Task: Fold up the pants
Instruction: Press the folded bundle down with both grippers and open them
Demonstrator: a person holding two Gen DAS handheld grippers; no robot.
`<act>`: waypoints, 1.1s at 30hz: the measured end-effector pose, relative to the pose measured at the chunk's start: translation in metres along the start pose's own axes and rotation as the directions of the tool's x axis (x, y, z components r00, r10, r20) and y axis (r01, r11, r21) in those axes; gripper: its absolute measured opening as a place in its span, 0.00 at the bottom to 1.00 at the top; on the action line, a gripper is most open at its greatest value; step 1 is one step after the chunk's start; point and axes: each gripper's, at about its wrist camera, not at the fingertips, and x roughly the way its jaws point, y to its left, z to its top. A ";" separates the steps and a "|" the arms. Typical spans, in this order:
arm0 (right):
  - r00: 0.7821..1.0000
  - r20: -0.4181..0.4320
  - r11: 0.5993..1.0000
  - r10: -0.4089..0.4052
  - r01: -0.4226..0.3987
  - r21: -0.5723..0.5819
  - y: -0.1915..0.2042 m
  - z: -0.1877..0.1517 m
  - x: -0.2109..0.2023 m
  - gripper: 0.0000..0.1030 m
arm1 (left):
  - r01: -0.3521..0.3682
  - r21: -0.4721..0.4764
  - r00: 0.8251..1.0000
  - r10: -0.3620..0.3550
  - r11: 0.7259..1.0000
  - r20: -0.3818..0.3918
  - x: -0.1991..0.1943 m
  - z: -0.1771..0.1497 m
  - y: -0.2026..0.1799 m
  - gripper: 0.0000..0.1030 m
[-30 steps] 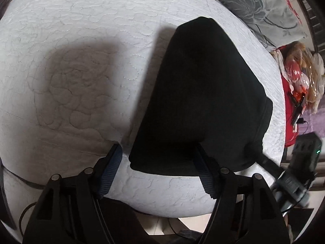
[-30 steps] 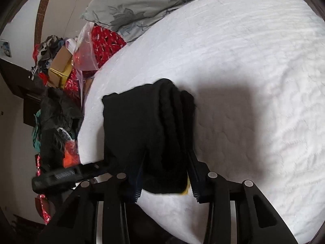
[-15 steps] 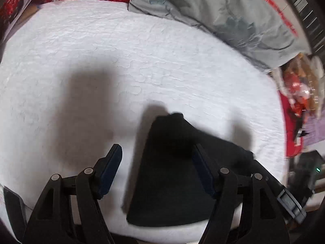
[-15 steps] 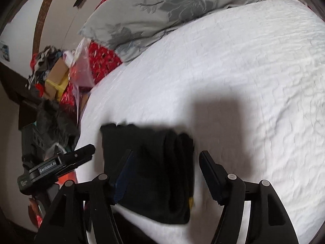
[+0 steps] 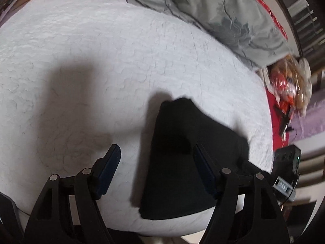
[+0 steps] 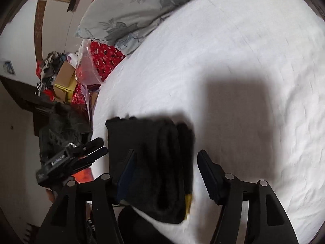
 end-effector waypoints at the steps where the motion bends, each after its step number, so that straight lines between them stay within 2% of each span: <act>1: 1.000 -0.010 1.000 0.011 -0.011 0.011 -0.003 -0.005 0.004 0.64 | -0.007 0.009 1.000 0.007 1.000 -0.024 0.007 -0.002 0.001 0.71; 3: 1.000 -0.014 1.000 0.019 -0.019 0.013 -0.003 -0.010 0.009 0.64 | 0.003 0.023 0.998 -0.001 1.000 -0.062 0.018 -0.006 0.001 0.71; 6: 0.999 -0.026 0.999 0.044 -0.045 -0.016 0.005 -0.013 0.015 0.64 | -0.013 0.079 0.999 0.016 0.997 -0.041 0.018 -0.014 -0.008 0.73; 8: 0.999 -0.026 0.999 0.033 -0.033 -0.037 0.009 -0.013 0.019 0.64 | 0.010 0.093 0.998 -0.004 0.996 -0.064 0.024 -0.013 -0.013 0.74; 11: 0.999 -0.003 0.999 0.050 -0.050 -0.011 0.005 -0.015 0.021 0.64 | 0.090 0.086 0.990 -0.080 0.992 -0.114 0.030 -0.015 -0.018 0.73; 13: 0.999 0.007 0.999 0.048 -0.048 -0.005 0.004 -0.016 0.021 0.61 | 0.162 0.072 0.977 -0.149 0.984 -0.152 0.032 -0.017 -0.019 0.61; 14: 1.000 0.005 1.000 0.022 -0.022 -0.018 0.006 -0.016 0.020 0.49 | 0.165 0.072 0.977 -0.153 0.984 -0.150 0.031 -0.019 -0.019 0.60; 15: 1.000 0.001 1.000 -0.008 0.008 -0.029 0.007 -0.017 0.020 0.43 | 0.155 0.075 0.980 -0.144 0.985 -0.138 0.031 -0.020 -0.020 0.57; 16: 1.000 -0.006 1.000 0.001 -0.001 -0.024 0.007 -0.017 0.020 0.39 | 0.151 0.073 0.982 -0.141 0.986 -0.126 0.030 -0.021 -0.019 0.54; 18: 1.000 -0.005 1.000 0.010 -0.010 -0.008 0.003 -0.017 0.017 0.36 | 0.171 0.030 0.980 -0.167 0.985 -0.109 0.027 -0.022 -0.012 0.40; 20: 1.000 -0.010 1.000 0.003 -0.003 -0.008 0.003 -0.018 0.018 0.36 | 0.233 -0.043 0.967 -0.236 0.972 -0.098 0.021 -0.022 -0.001 0.31; 22: 1.000 -0.011 1.000 0.020 -0.020 -0.003 0.006 -0.019 0.015 0.36 | 0.265 -0.057 0.959 -0.269 0.962 -0.087 0.018 -0.023 0.001 0.26; 24: 1.000 -0.014 1.000 0.004 -0.004 -0.018 0.008 -0.020 0.014 0.35 | 0.261 -0.041 0.961 -0.263 0.965 -0.087 0.017 -0.026 -0.001 0.25; 26: 0.999 -0.021 1.000 0.025 -0.025 -0.012 0.007 -0.020 0.015 0.35 | 0.216 -0.001 0.971 -0.215 0.976 -0.103 0.023 -0.026 -0.007 0.26; 28: 0.999 -0.043 1.000 0.025 -0.025 -0.015 0.002 -0.020 0.019 0.38 | 0.211 -0.003 0.971 -0.210 0.978 -0.117 0.028 -0.024 -0.007 0.29; 30: 0.997 -0.033 0.997 0.066 -0.064 0.048 -0.007 -0.021 0.020 0.39 | 0.211 0.007 0.970 -0.208 0.977 -0.127 0.033 -0.020 -0.010 0.42; 33: 0.997 -0.015 0.994 0.076 -0.075 0.075 -0.010 -0.022 0.022 0.40 | 0.208 0.017 0.969 -0.203 0.978 -0.140 0.039 -0.018 -0.014 0.47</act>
